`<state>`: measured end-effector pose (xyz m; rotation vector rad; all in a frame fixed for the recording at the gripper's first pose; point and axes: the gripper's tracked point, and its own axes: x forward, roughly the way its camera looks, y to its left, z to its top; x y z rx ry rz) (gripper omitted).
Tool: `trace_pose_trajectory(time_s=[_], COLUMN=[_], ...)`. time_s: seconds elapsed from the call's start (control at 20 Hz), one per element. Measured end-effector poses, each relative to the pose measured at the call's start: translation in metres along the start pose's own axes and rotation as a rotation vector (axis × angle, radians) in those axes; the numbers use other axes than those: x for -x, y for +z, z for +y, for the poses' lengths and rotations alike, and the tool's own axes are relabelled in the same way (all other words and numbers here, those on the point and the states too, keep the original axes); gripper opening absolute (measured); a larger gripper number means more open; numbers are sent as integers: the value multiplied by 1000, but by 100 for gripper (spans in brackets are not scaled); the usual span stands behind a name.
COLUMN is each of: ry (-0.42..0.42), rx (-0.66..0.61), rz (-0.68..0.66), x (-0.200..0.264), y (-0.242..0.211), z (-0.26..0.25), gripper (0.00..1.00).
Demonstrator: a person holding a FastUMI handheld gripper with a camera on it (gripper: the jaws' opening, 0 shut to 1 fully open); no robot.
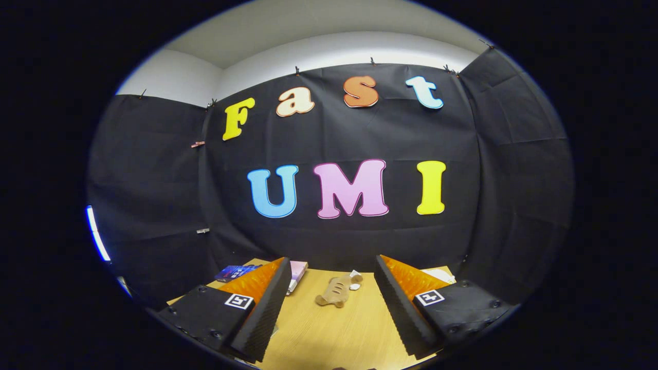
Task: Open the storage box then place both shoes into the box .Put the left shoe in first, then the right shoe, with the right side of both shoes facing outward in a uniform manner.
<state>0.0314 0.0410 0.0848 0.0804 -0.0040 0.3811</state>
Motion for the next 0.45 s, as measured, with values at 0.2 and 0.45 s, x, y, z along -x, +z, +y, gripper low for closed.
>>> trace_pose_trajectory(time_s=[0.2, 0.45], ry=[-93, -130], rx=[68, 107], rz=[59, 82], x=[3, 6], y=[-23, -24], z=[-16, -11], gripper=[98, 98])
